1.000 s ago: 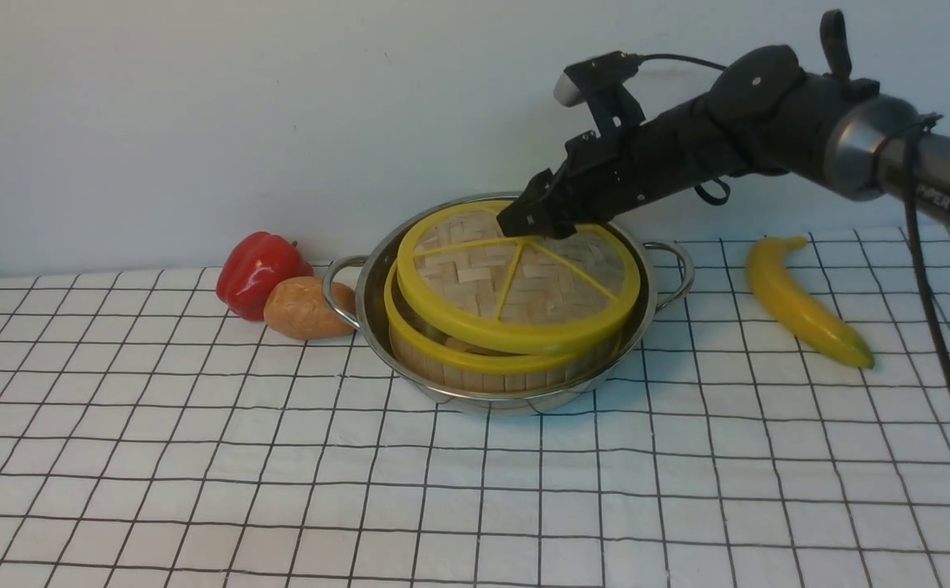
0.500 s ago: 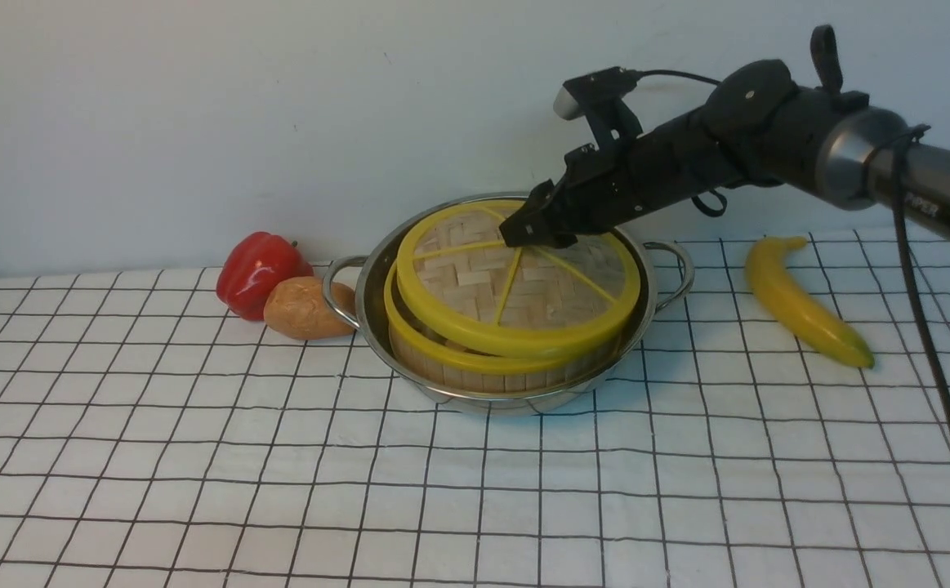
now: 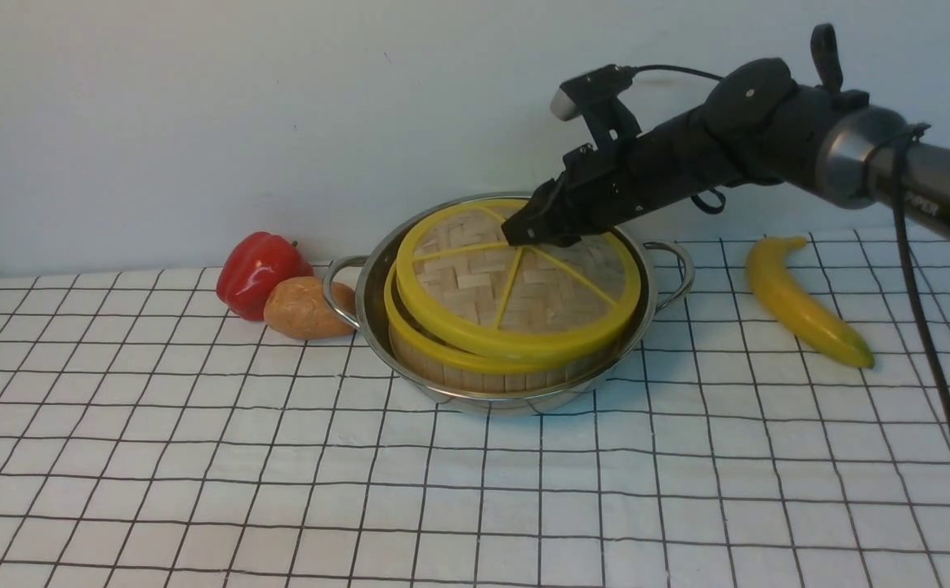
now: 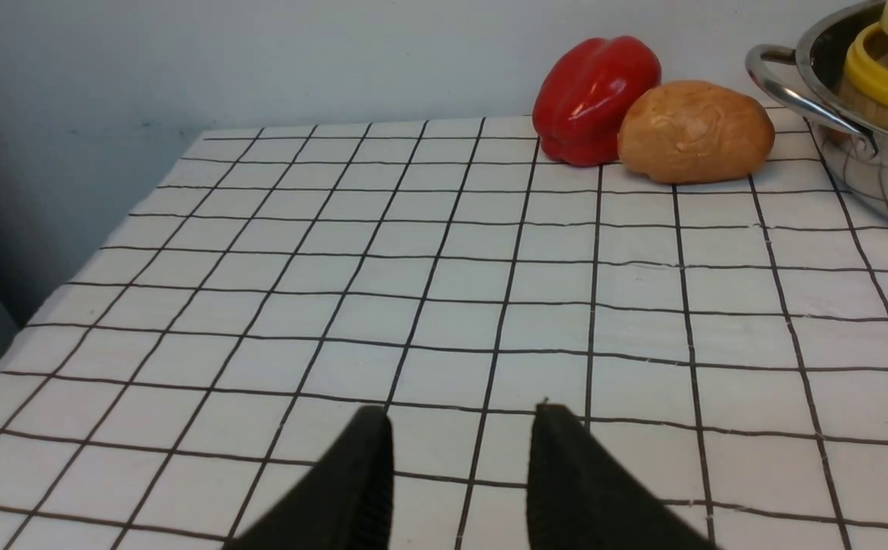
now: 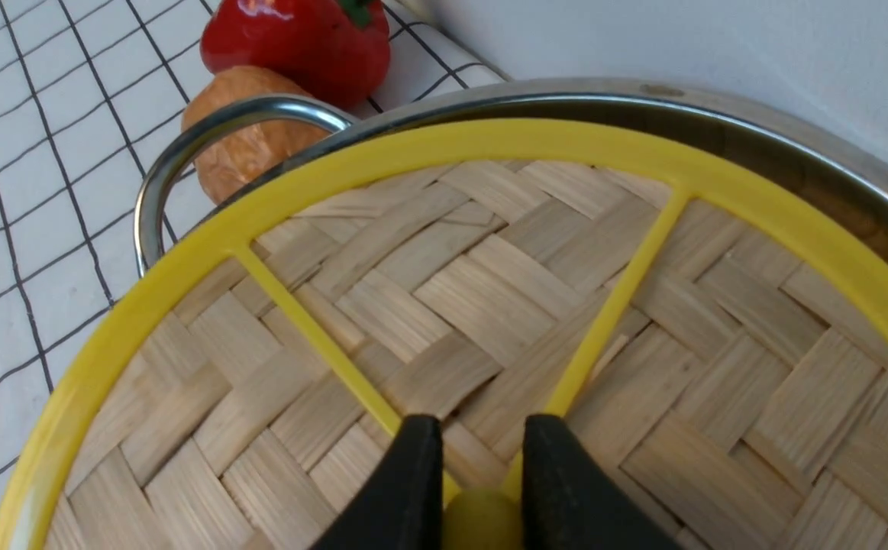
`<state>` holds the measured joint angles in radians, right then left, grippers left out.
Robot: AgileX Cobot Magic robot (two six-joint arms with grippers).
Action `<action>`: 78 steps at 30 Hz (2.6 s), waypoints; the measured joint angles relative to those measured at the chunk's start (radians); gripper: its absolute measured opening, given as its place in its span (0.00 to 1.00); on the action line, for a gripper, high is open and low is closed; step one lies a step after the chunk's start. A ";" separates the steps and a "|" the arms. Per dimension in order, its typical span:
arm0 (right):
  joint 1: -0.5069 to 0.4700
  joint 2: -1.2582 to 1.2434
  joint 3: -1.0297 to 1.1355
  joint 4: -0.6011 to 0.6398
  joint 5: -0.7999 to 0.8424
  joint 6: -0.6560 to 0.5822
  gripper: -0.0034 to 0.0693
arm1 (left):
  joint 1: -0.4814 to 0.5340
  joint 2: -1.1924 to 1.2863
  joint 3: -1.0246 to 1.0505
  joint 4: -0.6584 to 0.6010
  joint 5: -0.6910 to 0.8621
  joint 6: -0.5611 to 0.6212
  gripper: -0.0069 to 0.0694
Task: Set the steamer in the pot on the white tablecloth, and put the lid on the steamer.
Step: 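Place the bamboo steamer lid onto the steamer basket in the pot with the right gripper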
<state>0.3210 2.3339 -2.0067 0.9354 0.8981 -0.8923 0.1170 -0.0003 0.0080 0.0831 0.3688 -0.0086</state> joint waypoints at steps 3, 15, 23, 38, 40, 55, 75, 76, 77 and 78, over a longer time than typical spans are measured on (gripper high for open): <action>0.000 0.000 0.000 0.003 0.002 -0.007 0.25 | 0.000 0.000 0.000 0.000 0.000 0.000 0.41; 0.037 0.000 -0.001 0.004 -0.023 -0.059 0.25 | 0.000 0.000 0.000 0.000 0.000 0.000 0.41; 0.037 0.000 -0.001 -0.024 -0.052 -0.059 0.25 | 0.000 0.000 0.000 0.000 0.000 0.000 0.41; 0.037 0.000 -0.003 -0.025 -0.038 -0.059 0.25 | 0.000 0.000 0.000 0.000 0.000 0.000 0.41; 0.037 0.000 -0.004 -0.028 -0.036 -0.059 0.25 | 0.000 0.000 0.000 0.000 0.000 0.000 0.41; 0.037 0.000 -0.005 -0.029 -0.034 -0.081 0.25 | 0.000 0.000 0.000 0.000 0.000 0.000 0.41; 0.050 0.000 -0.005 -0.030 -0.042 -0.156 0.25 | 0.000 0.000 0.000 0.000 0.000 0.000 0.41; 0.050 0.000 -0.005 -0.031 -0.042 -0.156 0.25 | 0.000 0.000 0.000 0.000 0.000 0.000 0.41; 0.051 0.000 -0.005 -0.032 -0.044 -0.156 0.25 | 0.000 0.000 0.000 0.000 0.000 0.000 0.41; 0.051 0.000 -0.005 -0.036 -0.047 -0.156 0.25 | 0.000 0.000 0.000 0.000 0.000 0.000 0.41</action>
<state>0.3723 2.3339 -2.0120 0.8996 0.8508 -1.0488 0.1170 -0.0003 0.0080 0.0831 0.3688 -0.0086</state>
